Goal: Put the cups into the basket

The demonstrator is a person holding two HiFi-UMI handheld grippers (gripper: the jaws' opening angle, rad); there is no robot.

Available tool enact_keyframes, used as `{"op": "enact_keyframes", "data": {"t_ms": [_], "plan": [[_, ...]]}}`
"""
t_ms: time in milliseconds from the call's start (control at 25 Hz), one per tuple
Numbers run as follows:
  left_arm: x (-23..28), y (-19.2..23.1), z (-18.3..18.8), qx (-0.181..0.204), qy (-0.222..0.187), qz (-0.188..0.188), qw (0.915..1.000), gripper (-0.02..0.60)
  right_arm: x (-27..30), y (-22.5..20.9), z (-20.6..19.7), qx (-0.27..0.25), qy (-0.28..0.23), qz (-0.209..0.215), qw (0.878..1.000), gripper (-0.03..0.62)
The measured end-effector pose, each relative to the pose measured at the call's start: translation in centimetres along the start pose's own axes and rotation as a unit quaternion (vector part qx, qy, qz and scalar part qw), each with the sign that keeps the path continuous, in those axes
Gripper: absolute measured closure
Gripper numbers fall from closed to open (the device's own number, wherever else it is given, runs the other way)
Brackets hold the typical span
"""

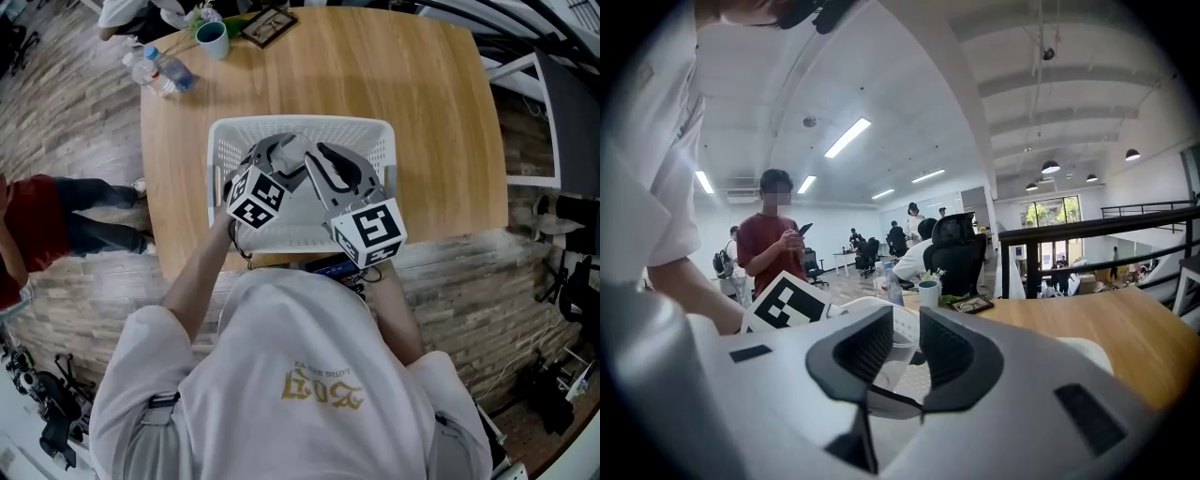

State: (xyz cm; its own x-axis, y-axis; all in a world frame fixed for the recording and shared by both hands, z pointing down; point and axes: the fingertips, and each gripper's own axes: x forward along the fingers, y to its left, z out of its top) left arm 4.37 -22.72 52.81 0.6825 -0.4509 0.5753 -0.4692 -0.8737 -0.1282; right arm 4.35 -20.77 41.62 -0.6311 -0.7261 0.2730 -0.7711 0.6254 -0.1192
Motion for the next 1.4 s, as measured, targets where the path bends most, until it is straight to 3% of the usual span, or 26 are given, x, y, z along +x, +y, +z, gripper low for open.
{"op": "enact_keyframes", "data": {"t_ms": [320,640,1400], "plan": [[0.9,-0.5,-1.7,0.024,0.051,-0.008,0.9984,0.31,1.1,1.5,-1.5,-0.006,0.031,0.04,0.999,0.511],[1.4,-0.9,-2.3,0.036,0.07,-0.011,0.9969,0.31,1.5,2.3,-2.3,-0.014,0.054,0.064,0.996,0.503],[2.5,-1.9,-4.1,0.092,0.124,-0.026,0.9876,0.31,3.1,1.7,-5.8,0.014,0.128,0.065,0.99,0.507]]}}
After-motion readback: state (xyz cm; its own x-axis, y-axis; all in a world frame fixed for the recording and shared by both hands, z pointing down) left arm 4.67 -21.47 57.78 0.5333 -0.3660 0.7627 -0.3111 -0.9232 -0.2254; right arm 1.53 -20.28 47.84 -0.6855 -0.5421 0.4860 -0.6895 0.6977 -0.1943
